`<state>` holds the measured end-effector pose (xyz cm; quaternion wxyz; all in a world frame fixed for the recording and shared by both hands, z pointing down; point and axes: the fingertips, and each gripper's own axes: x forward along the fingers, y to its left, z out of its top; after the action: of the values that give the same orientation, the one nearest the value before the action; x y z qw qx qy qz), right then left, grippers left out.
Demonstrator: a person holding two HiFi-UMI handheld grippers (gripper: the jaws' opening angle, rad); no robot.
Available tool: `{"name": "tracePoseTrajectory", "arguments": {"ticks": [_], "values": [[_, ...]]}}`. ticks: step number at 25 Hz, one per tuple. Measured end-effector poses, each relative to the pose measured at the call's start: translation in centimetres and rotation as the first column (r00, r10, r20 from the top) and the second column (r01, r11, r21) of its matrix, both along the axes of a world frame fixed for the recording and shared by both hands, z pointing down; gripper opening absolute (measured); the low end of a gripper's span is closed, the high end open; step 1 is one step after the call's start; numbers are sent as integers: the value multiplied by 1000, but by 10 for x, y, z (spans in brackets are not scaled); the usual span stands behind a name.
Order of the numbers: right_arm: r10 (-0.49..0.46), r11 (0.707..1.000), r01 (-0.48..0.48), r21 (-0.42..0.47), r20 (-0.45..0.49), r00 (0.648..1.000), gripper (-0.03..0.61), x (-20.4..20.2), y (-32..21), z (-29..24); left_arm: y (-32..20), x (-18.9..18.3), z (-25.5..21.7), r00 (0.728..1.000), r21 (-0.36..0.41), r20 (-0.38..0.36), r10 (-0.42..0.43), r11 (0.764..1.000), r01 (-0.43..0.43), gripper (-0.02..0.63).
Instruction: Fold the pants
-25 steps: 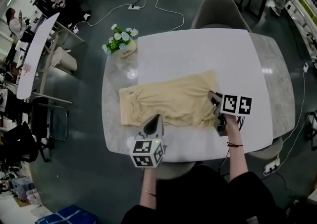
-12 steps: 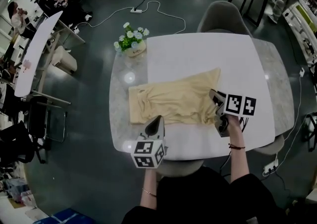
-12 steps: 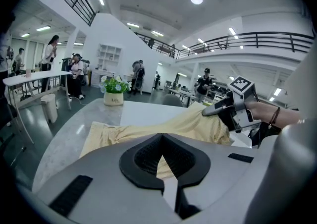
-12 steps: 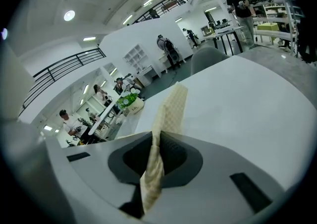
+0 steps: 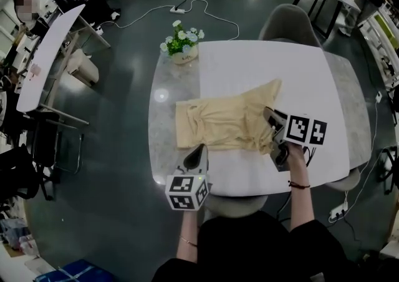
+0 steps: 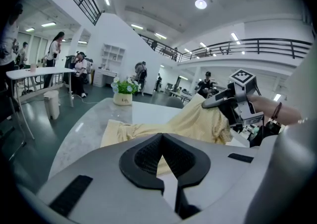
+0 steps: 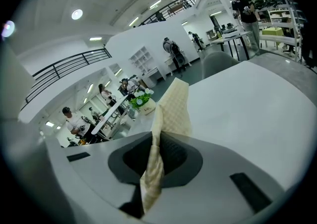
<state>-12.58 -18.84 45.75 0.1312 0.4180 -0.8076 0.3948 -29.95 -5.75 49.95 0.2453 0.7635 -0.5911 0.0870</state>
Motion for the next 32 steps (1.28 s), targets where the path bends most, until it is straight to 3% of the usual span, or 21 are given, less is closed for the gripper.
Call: {"name": "tracePoseTrajectory", "arguments": {"ticks": [18,32], "values": [[-75,996,75,56,6,997,34,-91,13,-30,19,-69,-11,999,29,-7,-53,998,53,8],[-176,984,177,27,-38,984,34,-164,15,-10,19,-100,-3,997,12,-17,-79,997,79,8]]}}
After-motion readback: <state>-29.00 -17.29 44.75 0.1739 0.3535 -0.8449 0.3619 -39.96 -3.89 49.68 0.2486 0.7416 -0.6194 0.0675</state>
